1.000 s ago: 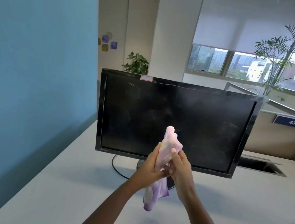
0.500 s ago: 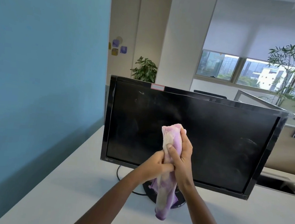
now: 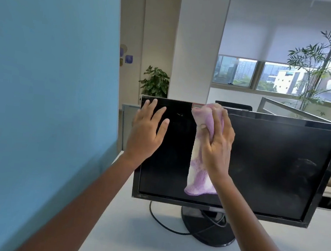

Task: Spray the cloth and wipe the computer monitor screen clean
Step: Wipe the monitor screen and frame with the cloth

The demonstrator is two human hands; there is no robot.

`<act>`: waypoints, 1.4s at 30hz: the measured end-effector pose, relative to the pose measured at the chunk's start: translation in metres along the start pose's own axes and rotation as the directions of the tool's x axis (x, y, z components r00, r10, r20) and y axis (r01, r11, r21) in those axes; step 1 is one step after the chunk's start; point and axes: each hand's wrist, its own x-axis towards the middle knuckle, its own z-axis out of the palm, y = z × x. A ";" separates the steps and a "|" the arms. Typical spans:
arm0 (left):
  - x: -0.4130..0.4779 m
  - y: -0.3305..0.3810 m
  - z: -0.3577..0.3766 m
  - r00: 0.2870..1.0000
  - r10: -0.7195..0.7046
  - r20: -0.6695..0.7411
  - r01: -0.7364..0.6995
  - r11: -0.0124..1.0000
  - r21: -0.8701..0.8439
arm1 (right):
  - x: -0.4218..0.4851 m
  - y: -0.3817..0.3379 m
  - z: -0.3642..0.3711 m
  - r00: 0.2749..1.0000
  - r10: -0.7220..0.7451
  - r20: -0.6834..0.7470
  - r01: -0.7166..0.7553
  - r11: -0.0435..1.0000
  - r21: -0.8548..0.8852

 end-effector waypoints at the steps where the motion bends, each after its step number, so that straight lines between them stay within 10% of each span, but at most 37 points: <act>1: 0.007 -0.008 -0.002 1.000 0.001 -0.001 -0.001 1.000 0.031 | 0.005 -0.005 0.008 0.999 -0.036 0.002 0.036 0.997 -0.067; 13: 0.059 -0.051 0.012 0.994 -0.063 0.089 0.084 0.963 -0.256 | 0.037 -0.008 0.087 1.000 0.008 -0.003 -0.009 0.879 -0.476; 33: 0.059 -0.060 0.017 0.990 -0.143 0.013 0.130 0.852 -0.508 | 0.012 0.012 0.130 0.827 -0.522 0.207 0.514 0.555 -0.655; 42: 0.060 -0.063 0.012 0.974 -0.209 0.092 0.217 0.718 -0.662 | 0.021 -0.007 0.137 0.899 -0.436 0.026 0.359 0.702 -0.615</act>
